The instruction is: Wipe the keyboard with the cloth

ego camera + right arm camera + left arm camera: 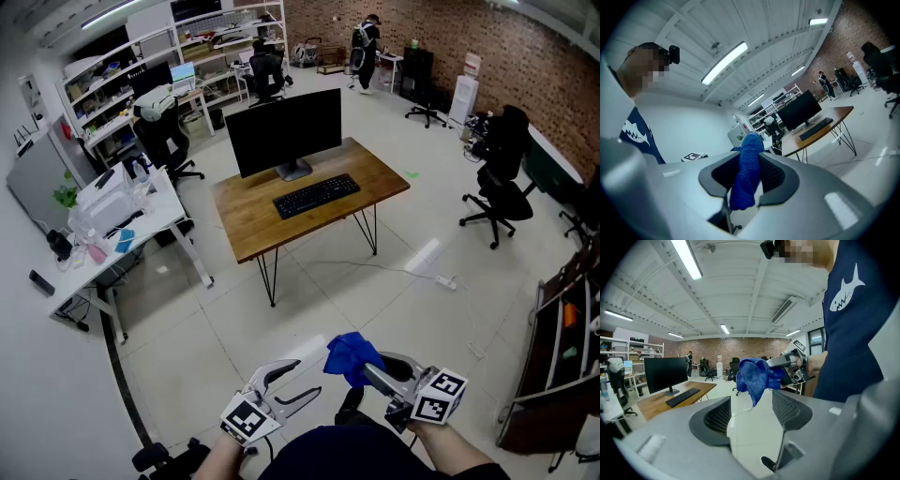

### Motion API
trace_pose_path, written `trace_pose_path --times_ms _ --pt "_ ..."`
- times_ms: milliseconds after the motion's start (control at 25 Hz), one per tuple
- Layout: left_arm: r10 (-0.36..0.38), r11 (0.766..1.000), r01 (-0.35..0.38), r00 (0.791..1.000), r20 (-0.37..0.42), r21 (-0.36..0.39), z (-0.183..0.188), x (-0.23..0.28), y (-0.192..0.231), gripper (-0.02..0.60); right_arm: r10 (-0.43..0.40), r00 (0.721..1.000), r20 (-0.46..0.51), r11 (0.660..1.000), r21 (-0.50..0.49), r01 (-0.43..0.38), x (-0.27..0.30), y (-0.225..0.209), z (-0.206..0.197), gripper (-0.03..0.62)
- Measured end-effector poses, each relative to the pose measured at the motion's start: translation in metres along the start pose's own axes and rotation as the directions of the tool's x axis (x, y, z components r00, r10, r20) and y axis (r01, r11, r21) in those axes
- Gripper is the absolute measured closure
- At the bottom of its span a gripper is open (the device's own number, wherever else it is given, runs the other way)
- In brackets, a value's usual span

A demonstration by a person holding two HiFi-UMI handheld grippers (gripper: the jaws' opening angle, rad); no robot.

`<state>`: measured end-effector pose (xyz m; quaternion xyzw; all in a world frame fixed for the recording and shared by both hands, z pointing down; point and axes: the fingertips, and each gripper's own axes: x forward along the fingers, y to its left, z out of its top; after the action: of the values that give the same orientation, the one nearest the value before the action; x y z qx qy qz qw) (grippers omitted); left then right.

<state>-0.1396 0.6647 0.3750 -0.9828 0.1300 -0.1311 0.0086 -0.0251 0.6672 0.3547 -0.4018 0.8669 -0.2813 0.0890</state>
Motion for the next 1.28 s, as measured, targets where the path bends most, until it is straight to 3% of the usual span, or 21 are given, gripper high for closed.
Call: trace_pose_path --times_ms 400,600,760,1040,1280 --pt "0.055 0.998 -0.055 0.997 -0.057 0.005 0.014 0.097 0.097 0.313 0.022 1.000 -0.011 1.000 -0.005 -0.022 0.030 -0.110 0.074 0.473" --pt "0.119 0.993 -0.117 0.991 -0.068 0.030 0.032 0.136 0.151 0.313 0.037 0.999 -0.010 0.999 -0.018 -0.037 0.043 -0.162 0.117 0.473" --pt "0.172 0.985 -0.172 0.984 -0.050 0.004 0.044 0.154 0.188 0.313 0.031 0.999 -0.022 0.999 -0.036 -0.031 0.053 -0.198 0.141 0.473" --pt "0.225 0.974 -0.226 0.970 -0.095 -0.004 0.018 0.183 0.255 0.313 0.008 0.998 -0.055 0.998 -0.063 -0.011 0.086 -0.252 0.161 0.473" --pt "0.248 0.966 -0.255 0.959 -0.138 -0.033 -0.019 0.221 0.351 0.313 -0.053 0.992 -0.114 0.996 -0.077 0.044 0.141 -0.310 0.174 0.474"
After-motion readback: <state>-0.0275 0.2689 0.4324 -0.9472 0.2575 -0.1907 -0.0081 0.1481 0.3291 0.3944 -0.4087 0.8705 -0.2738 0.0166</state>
